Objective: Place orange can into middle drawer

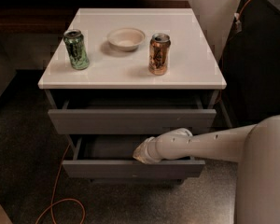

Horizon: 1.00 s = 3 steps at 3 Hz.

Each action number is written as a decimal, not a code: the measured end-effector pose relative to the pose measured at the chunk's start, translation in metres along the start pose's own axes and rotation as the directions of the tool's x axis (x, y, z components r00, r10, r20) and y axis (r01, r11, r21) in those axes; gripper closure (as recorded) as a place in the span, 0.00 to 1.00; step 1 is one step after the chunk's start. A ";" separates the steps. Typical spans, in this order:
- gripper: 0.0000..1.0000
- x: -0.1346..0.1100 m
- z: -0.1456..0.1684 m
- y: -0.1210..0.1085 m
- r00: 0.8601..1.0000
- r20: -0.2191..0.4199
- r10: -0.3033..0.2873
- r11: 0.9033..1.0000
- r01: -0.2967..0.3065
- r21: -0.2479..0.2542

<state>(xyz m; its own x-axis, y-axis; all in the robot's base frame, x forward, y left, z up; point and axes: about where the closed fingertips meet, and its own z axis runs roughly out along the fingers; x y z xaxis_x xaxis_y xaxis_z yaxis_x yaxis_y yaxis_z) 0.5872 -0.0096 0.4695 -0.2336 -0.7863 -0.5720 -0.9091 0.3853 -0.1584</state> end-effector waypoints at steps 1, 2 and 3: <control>1.00 0.010 0.012 -0.004 1.000 -0.017 0.003 1.000 -0.003 0.002; 1.00 0.017 0.027 -0.012 1.000 -0.014 0.018 1.000 -0.018 0.011; 1.00 0.016 0.026 -0.012 1.000 -0.013 0.022 1.000 -0.022 0.009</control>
Offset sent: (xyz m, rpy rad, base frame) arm 0.0267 -0.0075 -0.0409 -0.0007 -0.0025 -0.0438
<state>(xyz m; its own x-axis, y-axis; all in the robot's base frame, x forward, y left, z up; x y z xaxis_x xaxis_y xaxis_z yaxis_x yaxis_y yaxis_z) 0.6035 -0.0145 0.4413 -0.2584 -0.7838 -0.5647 -0.9004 0.4073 -0.1532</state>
